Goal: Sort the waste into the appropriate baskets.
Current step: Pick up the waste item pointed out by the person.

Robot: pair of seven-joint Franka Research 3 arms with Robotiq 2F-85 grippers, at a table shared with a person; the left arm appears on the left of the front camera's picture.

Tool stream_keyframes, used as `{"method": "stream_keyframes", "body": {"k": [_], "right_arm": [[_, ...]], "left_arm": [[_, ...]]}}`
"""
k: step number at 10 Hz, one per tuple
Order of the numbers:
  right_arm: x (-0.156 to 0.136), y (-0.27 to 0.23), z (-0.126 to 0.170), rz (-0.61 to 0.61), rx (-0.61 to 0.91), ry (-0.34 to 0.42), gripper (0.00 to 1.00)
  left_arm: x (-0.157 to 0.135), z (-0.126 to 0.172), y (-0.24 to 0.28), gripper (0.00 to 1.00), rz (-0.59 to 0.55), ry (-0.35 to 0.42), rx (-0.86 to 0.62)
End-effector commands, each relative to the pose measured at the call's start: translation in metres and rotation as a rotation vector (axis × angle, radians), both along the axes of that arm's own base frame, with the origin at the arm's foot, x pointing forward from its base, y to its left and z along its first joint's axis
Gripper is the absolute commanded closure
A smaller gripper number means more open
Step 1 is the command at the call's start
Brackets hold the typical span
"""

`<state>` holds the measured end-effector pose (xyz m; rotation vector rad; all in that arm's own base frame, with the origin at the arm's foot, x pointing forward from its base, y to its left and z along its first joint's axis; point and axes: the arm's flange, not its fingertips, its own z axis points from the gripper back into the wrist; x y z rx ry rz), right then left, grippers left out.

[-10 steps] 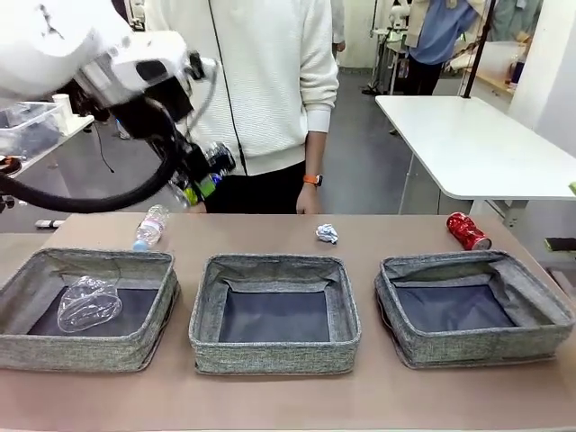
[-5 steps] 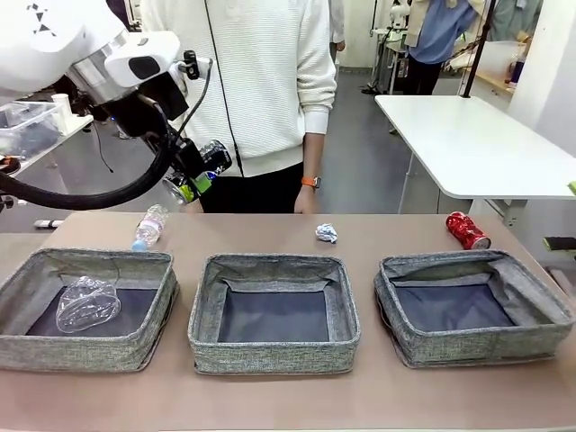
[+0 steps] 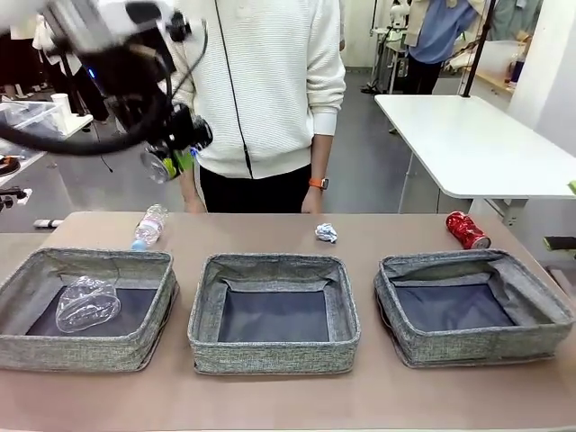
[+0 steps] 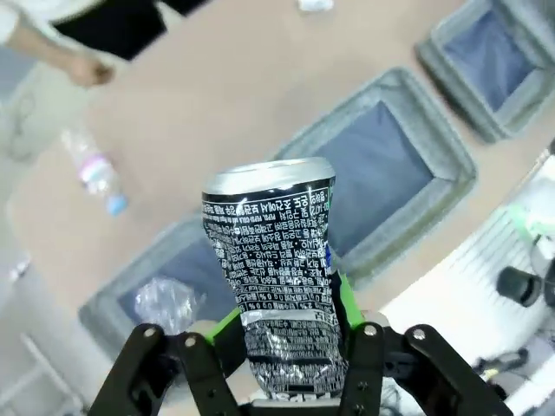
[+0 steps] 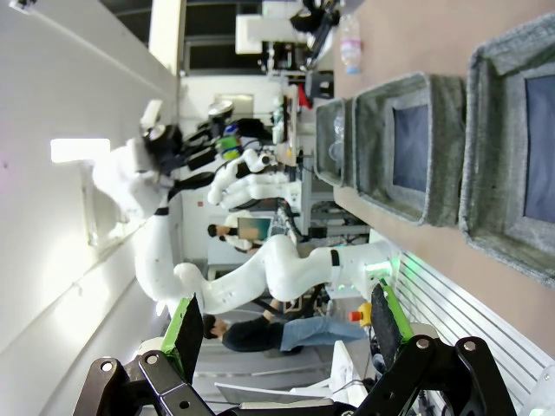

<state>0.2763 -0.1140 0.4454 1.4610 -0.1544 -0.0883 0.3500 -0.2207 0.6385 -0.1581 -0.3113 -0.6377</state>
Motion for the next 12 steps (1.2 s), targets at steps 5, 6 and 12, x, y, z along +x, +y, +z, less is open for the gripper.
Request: {"method": "stream_keyframes", "body": {"k": [5,6,12], "right_arm": [[0.001,0.001,0.006,-0.01,0.027,0.012,0.0],[0.001,0.001,0.006,-0.01,0.027,0.012,0.0],[0.001,0.001,0.006,-0.01,0.027,0.012,0.0]], "left_arm": [[-0.078,0.103,-0.111,0.63,0.171,0.247,-0.027],[-0.082,0.11,-0.125,0.63,0.283,0.227,-0.047],[-0.064,0.159,-0.143,0.63,0.397,0.435,-0.066]]}}
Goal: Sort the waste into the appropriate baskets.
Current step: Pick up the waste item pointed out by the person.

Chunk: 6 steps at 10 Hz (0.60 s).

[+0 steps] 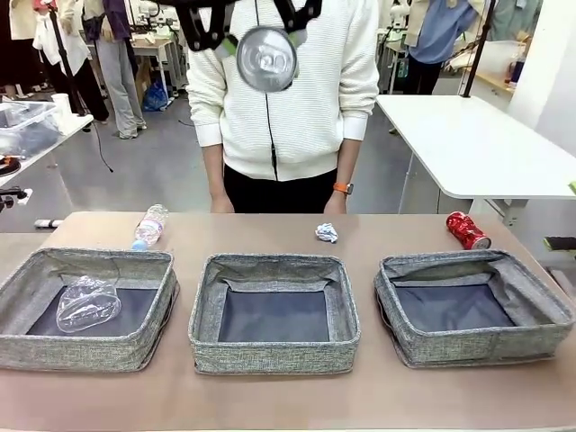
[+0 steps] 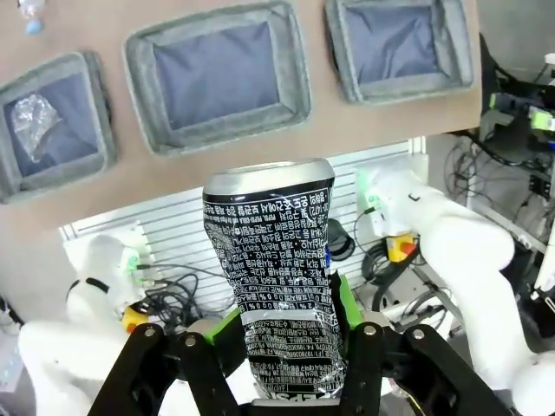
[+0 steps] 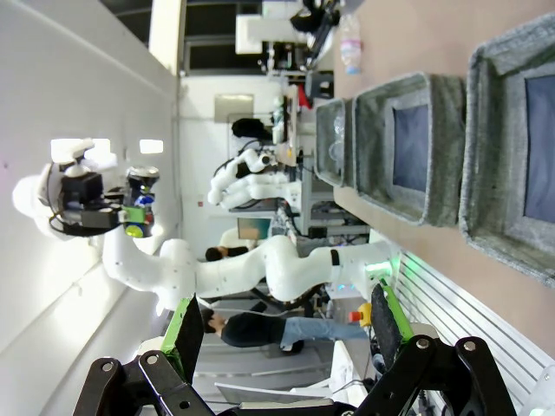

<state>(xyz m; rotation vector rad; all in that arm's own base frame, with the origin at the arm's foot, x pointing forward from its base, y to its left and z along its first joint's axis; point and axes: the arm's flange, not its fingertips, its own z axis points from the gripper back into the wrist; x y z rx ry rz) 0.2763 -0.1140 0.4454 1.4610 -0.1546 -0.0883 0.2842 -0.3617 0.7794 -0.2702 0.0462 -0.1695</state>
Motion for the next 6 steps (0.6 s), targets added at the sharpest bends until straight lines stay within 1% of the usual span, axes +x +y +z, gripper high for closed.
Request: {"method": "stream_keyframes", "body": {"k": [1,3,4,6], "right_arm": [[0.001,0.001,0.006,-0.009,0.027,0.012,0.0],[0.001,0.001,0.006,-0.009,0.027,0.012,0.0],[0.001,0.001,0.006,-0.009,0.027,0.012,0.0],[0.001,0.001,0.006,-0.009,0.027,0.012,0.0]], "left_arm": [[0.008,0.021,0.003,0.63,-0.001,0.001,0.001],[0.019,0.02,0.012,0.63,0.01,0.011,0.026],[0.009,0.015,0.004,0.63,-0.007,0.001,-0.013],[0.009,0.015,0.004,0.63,-0.007,0.001,-0.013]]}}
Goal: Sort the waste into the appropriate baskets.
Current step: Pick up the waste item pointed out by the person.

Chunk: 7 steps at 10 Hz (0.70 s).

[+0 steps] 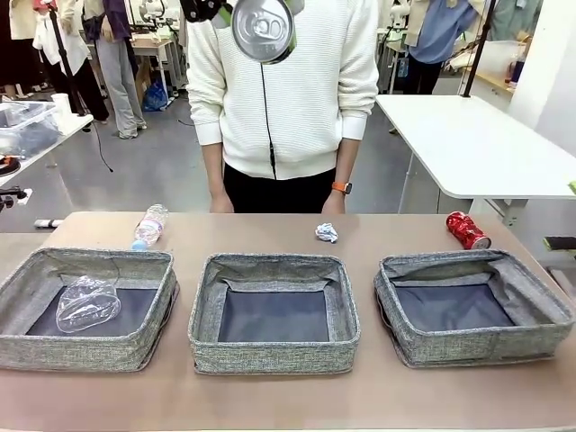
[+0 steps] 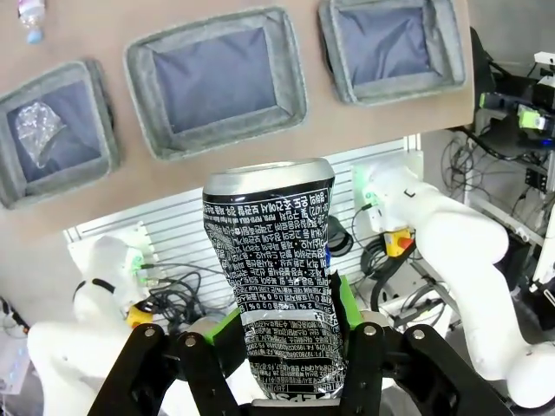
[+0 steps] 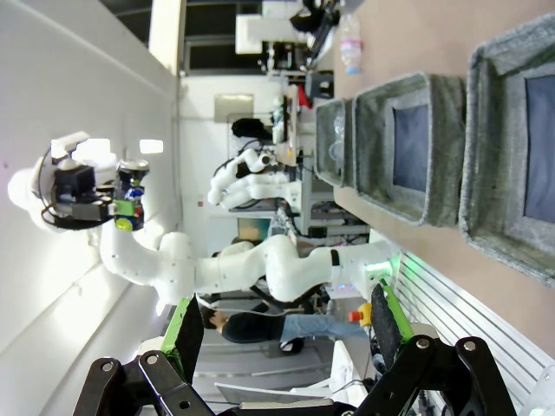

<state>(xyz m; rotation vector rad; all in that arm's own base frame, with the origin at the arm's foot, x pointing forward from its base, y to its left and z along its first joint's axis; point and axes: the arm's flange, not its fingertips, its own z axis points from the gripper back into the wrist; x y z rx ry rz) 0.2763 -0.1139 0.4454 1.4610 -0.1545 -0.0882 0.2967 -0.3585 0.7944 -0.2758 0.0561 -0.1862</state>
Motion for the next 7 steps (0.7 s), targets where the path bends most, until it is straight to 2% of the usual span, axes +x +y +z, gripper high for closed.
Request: {"method": "stream_keyframes", "body": {"k": [1,4,5,7], "right_arm": [[0.001,0.001,0.006,-0.01,0.027,0.012,0.0],[0.001,0.001,0.006,-0.01,0.027,0.012,0.0],[0.001,0.001,0.006,-0.01,0.027,0.012,0.0],[0.001,0.001,0.006,-0.01,0.027,0.012,0.0]], "left_arm": [[-0.003,0.0,0.001,0.63,0.011,-0.007,-0.008],[-0.002,0.0,-0.002,0.63,-0.005,0.0,-0.001],[0.001,-0.014,-0.003,0.63,0.064,-0.06,0.068],[0.005,-0.039,-0.01,0.63,0.114,-0.134,0.156]]}}
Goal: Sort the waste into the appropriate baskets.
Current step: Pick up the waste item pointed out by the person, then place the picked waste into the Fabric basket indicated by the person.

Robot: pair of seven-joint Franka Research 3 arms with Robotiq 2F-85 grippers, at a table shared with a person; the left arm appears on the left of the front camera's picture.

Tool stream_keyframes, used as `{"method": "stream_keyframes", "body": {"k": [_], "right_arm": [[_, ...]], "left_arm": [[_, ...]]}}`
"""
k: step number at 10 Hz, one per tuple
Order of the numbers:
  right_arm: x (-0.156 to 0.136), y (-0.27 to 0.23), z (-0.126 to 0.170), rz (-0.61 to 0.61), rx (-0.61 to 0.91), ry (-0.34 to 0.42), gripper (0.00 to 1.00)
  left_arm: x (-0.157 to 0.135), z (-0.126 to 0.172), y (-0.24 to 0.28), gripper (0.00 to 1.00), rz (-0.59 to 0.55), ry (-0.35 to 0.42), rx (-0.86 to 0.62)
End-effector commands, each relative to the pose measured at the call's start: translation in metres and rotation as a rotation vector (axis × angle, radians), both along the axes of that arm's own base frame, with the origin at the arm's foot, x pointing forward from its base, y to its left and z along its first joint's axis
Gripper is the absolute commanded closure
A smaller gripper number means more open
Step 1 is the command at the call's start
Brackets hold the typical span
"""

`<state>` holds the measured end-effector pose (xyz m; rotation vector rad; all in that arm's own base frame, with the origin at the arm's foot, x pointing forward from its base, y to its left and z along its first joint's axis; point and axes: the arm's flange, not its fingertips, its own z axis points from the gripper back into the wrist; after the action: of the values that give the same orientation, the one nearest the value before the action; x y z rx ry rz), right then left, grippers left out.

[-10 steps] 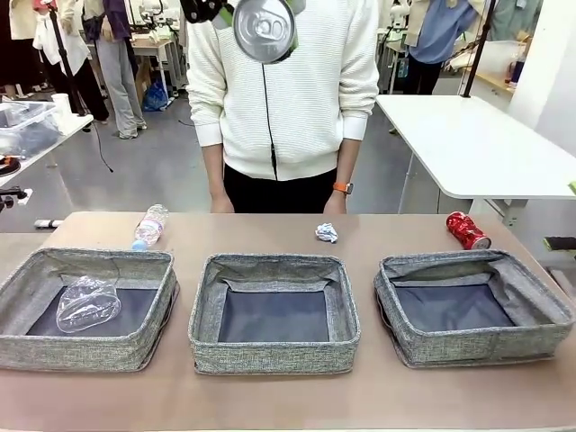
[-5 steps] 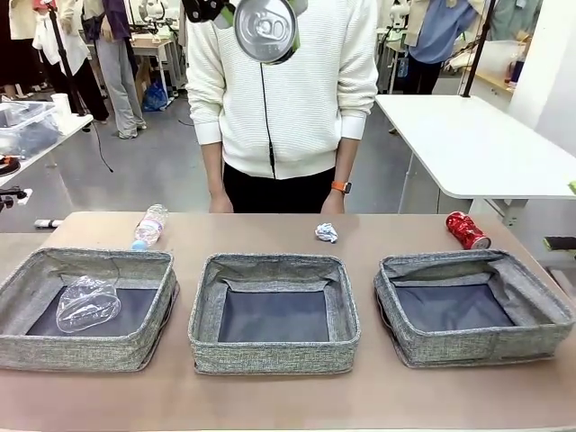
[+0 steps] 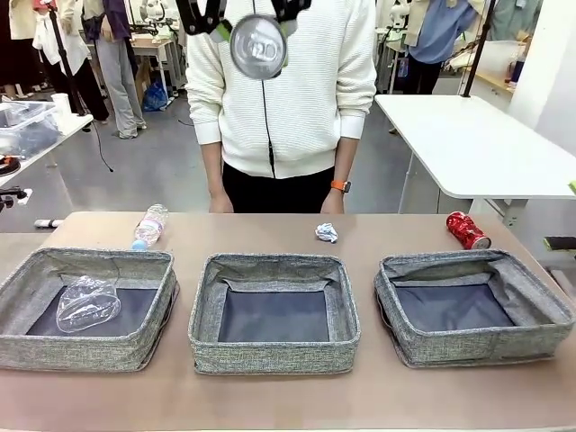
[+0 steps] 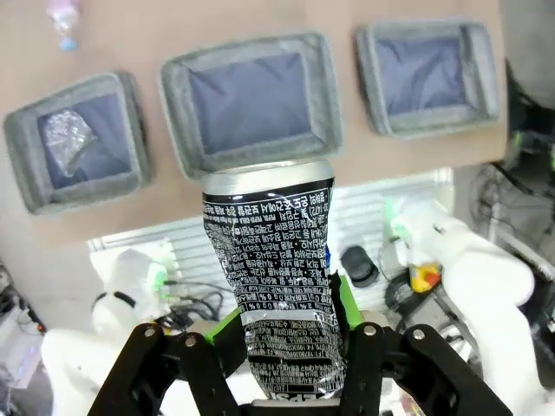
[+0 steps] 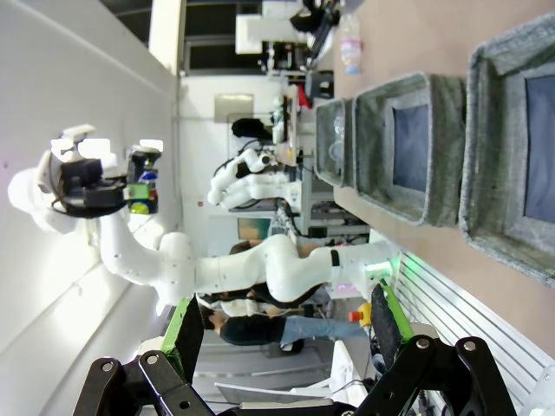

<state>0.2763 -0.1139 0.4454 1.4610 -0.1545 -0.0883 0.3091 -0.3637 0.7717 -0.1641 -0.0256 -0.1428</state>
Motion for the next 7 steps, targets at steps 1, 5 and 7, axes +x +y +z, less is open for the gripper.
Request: {"method": "stream_keyframes", "body": {"k": [1,5,7], "right_arm": [[0.001,0.001,0.006,-0.009,0.027,0.012,0.0],[0.001,0.001,0.006,-0.009,0.027,0.012,0.0],[0.001,0.001,0.006,-0.009,0.027,0.012,0.0]], "left_arm": [[-0.006,-0.022,-0.009,0.63,0.031,0.017,0.066],[0.0,0.0,0.0,0.63,0.0,0.0,0.0],[0.0,0.0,0.0,0.63,0.0,0.0,0.0]]}}
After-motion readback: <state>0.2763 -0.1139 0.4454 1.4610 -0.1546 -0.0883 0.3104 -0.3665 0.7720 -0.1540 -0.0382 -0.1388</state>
